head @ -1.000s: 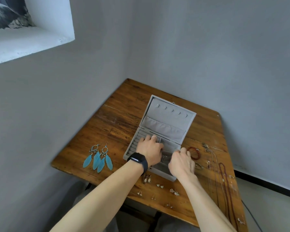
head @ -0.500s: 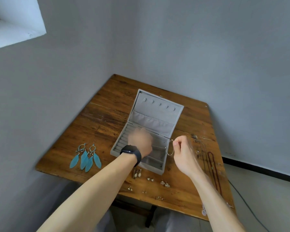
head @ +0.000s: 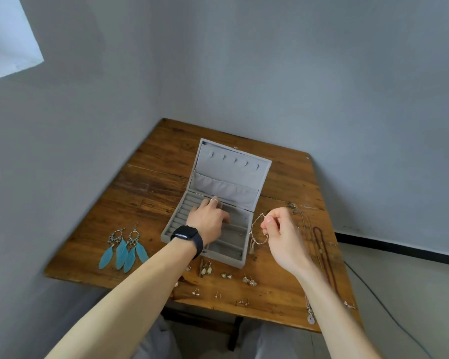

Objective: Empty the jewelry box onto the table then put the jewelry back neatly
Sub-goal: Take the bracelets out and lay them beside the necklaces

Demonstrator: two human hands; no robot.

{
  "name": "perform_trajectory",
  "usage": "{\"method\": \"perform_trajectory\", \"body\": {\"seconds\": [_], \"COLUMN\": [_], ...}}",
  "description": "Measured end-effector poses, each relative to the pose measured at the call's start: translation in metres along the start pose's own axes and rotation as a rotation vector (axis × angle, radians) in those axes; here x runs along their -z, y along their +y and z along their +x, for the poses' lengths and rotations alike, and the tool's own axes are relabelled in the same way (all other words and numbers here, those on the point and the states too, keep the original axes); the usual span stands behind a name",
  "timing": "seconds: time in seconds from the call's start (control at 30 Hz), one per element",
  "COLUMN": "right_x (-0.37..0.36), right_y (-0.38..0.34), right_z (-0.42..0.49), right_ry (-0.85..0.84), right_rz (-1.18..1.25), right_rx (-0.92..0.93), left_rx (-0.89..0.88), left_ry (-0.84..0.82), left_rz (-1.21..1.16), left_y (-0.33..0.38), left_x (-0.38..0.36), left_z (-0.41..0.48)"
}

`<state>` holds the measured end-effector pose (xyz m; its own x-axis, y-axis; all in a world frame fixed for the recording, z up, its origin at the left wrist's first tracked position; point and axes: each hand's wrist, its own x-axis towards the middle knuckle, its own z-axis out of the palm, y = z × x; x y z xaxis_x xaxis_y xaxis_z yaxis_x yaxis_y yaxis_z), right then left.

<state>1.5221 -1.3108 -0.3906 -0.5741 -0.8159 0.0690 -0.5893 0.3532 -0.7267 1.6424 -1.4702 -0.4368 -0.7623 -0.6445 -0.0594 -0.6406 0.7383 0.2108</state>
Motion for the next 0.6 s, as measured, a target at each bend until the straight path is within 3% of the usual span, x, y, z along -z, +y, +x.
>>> {"method": "perform_trajectory", "body": {"seconds": [0.37,0.6], "right_x": [-0.001,0.006], "right_y": [0.007,0.01], "right_z": [-0.011,-0.011], "right_ry": [0.049,0.047], "right_rz": [0.043,0.077], "right_rx": [-0.054,-0.092], "left_rx": [0.081,0.073], "left_ry": [0.039,-0.027], "left_rz": [-0.101,-0.061], "left_y": [0.006,0.008], "left_x": [-0.001,0.002], "left_z": [-0.001,0.0]}}
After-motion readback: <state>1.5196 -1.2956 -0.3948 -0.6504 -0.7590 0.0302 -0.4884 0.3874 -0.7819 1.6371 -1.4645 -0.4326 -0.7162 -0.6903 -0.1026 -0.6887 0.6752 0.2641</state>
